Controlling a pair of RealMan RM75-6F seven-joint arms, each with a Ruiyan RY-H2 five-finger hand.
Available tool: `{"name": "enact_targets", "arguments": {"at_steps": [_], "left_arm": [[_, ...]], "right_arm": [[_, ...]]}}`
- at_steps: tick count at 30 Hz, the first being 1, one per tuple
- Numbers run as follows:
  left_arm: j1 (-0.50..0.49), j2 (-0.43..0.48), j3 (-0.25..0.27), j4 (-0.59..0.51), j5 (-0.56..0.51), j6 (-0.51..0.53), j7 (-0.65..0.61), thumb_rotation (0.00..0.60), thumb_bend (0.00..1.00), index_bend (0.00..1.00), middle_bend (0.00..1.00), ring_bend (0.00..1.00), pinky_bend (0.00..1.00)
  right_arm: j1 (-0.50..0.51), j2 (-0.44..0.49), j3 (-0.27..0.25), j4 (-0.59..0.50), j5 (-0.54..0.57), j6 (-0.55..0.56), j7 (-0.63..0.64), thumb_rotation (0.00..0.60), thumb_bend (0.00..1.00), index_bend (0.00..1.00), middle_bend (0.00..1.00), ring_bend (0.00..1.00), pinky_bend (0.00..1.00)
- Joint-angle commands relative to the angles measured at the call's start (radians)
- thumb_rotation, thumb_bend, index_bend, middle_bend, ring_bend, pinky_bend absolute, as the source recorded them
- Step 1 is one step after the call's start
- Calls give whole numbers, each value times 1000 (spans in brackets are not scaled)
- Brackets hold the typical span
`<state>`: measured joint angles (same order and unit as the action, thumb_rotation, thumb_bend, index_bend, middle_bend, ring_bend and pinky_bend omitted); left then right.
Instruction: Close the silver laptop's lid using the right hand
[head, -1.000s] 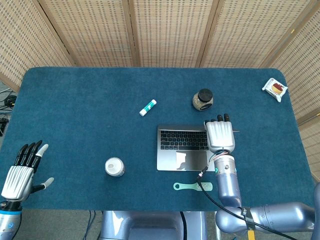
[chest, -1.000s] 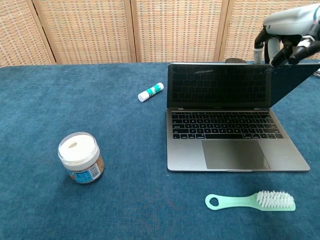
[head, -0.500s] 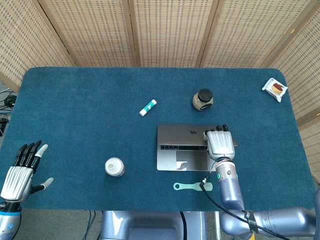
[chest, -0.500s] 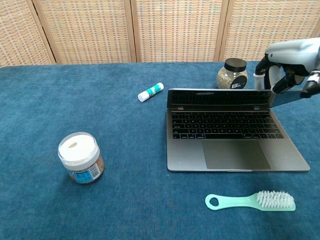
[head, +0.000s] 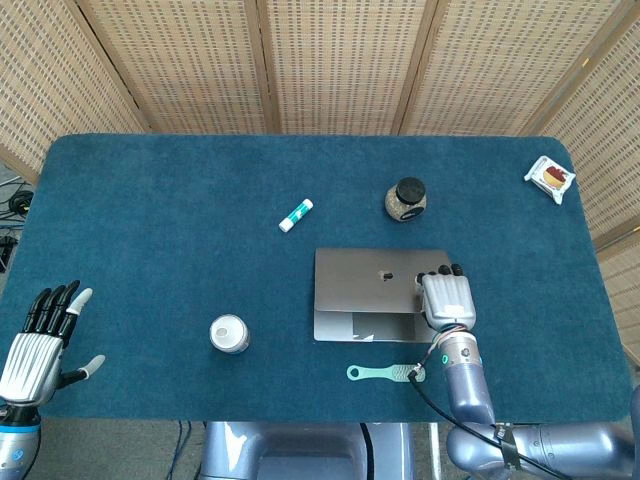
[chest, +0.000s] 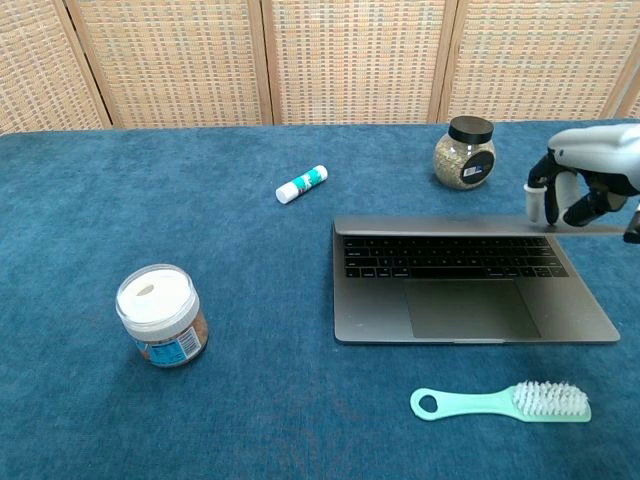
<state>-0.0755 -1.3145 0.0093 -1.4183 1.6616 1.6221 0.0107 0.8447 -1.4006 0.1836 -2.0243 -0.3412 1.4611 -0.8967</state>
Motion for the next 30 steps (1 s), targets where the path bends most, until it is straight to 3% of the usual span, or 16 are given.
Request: {"name": "enact_targets", "arguments": {"at_steps": [1, 30], "left_arm": [[0, -1, 1, 0, 1, -2, 2, 600, 13, 0, 0, 0, 0], [3, -1, 4, -4, 12, 4, 10, 600, 12, 0, 0, 0, 0]], "right_arm": [[-12, 2, -7, 10, -3, -14, 12, 600, 1000, 401, 388, 200, 123], [-86, -55, -58, 163, 4, -186, 110, 600, 1000, 402, 387, 200, 123]]}}
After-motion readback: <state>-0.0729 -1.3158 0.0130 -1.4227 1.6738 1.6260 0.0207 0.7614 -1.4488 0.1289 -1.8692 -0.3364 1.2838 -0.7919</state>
